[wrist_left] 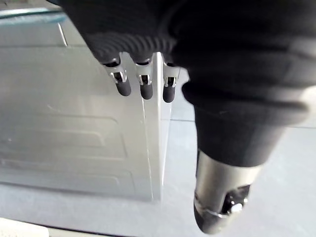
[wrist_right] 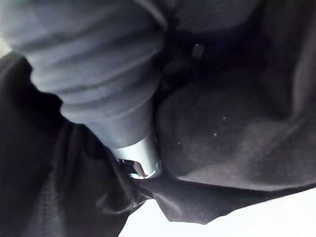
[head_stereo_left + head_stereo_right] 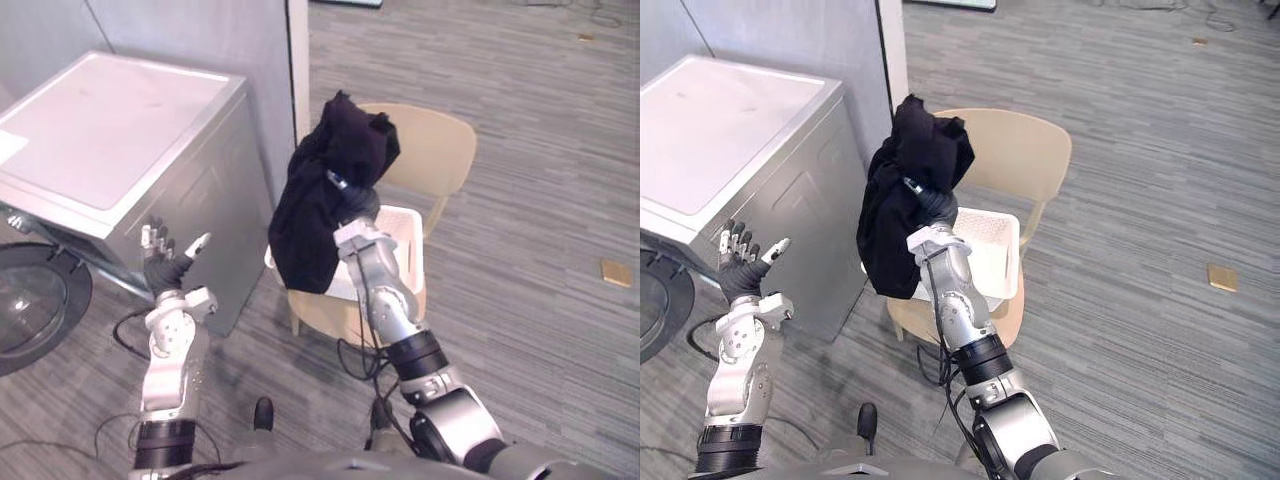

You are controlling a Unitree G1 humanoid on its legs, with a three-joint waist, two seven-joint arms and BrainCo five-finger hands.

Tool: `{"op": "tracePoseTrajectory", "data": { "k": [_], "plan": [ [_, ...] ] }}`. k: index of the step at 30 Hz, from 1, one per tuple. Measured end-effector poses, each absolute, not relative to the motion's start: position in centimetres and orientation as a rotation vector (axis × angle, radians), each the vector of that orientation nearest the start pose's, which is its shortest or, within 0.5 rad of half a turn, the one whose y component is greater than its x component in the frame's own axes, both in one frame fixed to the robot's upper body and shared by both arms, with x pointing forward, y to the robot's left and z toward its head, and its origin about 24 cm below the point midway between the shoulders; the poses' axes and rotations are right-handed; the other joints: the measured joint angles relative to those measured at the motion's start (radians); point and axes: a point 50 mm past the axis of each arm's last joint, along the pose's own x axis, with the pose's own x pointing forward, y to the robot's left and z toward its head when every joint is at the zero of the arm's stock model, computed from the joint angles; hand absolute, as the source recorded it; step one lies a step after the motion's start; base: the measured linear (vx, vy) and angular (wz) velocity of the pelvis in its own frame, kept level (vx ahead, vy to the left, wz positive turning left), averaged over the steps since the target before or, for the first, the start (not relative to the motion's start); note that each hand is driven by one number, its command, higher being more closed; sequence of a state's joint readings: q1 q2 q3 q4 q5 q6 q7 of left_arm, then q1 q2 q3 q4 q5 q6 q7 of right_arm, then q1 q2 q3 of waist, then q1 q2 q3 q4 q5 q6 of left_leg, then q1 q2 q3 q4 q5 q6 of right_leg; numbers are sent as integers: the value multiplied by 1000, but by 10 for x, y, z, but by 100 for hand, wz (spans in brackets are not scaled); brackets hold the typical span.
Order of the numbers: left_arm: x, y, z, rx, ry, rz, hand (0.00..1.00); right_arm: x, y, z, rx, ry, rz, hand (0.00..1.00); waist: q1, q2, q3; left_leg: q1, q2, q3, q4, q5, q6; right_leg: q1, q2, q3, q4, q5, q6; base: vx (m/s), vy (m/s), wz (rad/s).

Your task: Pick up the laundry basket with both hands and put the clothes into the washing machine.

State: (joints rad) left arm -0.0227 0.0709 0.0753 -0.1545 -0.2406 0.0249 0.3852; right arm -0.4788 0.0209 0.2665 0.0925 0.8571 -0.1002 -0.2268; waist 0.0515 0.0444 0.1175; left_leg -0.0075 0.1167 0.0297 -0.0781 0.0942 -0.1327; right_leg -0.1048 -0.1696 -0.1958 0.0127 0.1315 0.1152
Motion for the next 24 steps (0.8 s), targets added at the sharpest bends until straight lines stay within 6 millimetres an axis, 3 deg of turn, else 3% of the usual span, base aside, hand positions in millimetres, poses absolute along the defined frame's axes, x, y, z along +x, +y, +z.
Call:
{"op": "tracePoseTrajectory", "data": {
  "k": [3,9,17,24],
  "plan": [
    [264,181,84,-218,-135,301,0,312,-48,145,806,-145,316,100,-13,0,-34,12,0,20,-1,-7,0,3,1,18,-7,3,-8,-46,4,-15],
    [282,153,74,-307,-55,90,0,305,-36,134,786,-86,388,100,-30,3,-86,27,2,52,-6,-11,2,4,6,45,-21,14,-6,-30,-2,-14],
    [301,127,50,-197,103,-88,0,302,-38,124,771,-46,385,100,-53,5,-111,27,11,56,0,-9,-11,5,18,64,-32,35,-16,-10,-5,-3],
    [311,111,41,-137,178,-208,0,298,-38,114,772,5,391,100,-74,5,-112,31,21,74,0,-12,-14,-1,29,80,-39,39,-16,-29,-13,-8]
  ]
}}
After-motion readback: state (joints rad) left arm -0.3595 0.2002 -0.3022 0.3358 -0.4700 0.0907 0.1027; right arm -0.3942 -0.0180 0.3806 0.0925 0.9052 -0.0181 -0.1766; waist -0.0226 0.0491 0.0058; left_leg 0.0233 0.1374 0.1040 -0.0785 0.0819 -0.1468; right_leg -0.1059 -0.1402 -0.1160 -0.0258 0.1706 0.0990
